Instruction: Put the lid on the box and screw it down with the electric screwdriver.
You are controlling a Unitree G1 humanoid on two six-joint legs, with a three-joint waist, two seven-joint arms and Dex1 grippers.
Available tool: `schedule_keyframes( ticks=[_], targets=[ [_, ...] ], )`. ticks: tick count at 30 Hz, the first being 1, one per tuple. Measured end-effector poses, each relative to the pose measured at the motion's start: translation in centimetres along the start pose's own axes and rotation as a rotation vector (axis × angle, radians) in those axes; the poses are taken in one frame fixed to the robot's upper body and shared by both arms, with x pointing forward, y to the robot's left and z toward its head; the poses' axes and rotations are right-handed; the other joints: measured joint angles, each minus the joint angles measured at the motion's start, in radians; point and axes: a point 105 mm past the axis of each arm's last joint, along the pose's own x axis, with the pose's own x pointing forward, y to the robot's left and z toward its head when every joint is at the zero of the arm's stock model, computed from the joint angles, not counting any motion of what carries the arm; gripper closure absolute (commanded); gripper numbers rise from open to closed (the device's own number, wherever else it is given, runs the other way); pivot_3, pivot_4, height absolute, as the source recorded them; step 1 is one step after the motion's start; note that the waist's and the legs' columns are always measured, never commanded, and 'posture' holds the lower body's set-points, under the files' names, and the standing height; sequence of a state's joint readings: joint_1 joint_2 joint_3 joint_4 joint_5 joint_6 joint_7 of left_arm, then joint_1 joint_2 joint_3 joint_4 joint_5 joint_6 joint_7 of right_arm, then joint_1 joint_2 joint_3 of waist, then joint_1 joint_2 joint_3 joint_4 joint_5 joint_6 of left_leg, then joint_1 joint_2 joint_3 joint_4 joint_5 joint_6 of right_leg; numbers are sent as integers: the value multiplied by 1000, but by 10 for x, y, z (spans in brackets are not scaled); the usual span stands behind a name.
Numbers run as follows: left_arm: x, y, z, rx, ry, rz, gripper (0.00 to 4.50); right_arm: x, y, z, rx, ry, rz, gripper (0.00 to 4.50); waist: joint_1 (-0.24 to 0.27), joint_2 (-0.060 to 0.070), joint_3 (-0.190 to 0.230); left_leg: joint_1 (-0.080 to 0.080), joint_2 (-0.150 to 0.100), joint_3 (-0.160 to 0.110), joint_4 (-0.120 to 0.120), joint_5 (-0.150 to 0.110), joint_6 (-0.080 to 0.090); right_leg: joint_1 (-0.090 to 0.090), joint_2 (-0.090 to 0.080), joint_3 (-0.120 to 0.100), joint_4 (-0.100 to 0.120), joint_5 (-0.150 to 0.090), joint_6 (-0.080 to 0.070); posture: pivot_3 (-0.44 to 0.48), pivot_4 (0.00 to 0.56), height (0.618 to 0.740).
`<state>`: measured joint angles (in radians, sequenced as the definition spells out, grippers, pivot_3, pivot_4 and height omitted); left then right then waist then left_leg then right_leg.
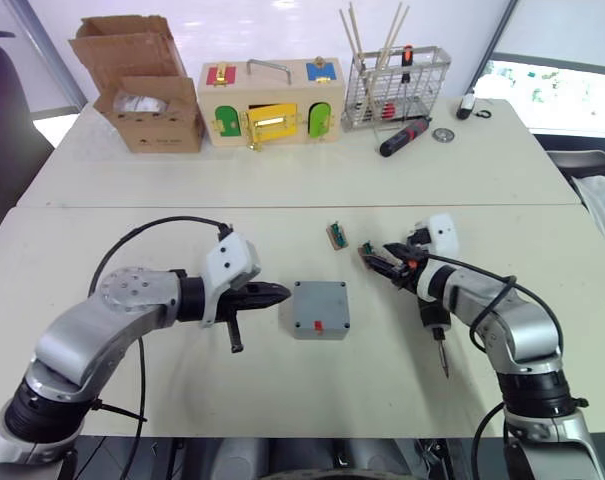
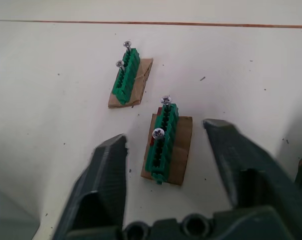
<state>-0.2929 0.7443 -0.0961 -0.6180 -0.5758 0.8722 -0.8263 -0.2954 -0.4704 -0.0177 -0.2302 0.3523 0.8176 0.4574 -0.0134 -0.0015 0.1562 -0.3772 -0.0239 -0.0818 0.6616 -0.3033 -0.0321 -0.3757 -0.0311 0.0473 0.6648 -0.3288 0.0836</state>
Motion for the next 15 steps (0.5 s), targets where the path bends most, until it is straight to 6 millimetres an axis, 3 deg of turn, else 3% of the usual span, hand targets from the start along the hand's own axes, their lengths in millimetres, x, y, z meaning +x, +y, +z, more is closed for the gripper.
schedule_keyframes(
  ticks=[11,14,15],
  targets=[
    [2,1,-2,-11,-4,0,4500,2,3,2,-1,-21,4,2310,0,0,0,0,0,0,0,0,0,0,0,0,0,0,0,0,150,740],
    [3,1,-3,-14,-1,-4,4500,3,2,2,-4,-19,0,3232,0,0,0,0,0,0,0,0,0,0,0,0,0,0,0,0,150,740],
    [3,0,-3,-14,-1,-6,4500,3,2,2,-5,-18,-1,3737,-1,0,0,0,0,0,0,0,0,0,0,0,0,0,0,0,150,740]
  ],
)
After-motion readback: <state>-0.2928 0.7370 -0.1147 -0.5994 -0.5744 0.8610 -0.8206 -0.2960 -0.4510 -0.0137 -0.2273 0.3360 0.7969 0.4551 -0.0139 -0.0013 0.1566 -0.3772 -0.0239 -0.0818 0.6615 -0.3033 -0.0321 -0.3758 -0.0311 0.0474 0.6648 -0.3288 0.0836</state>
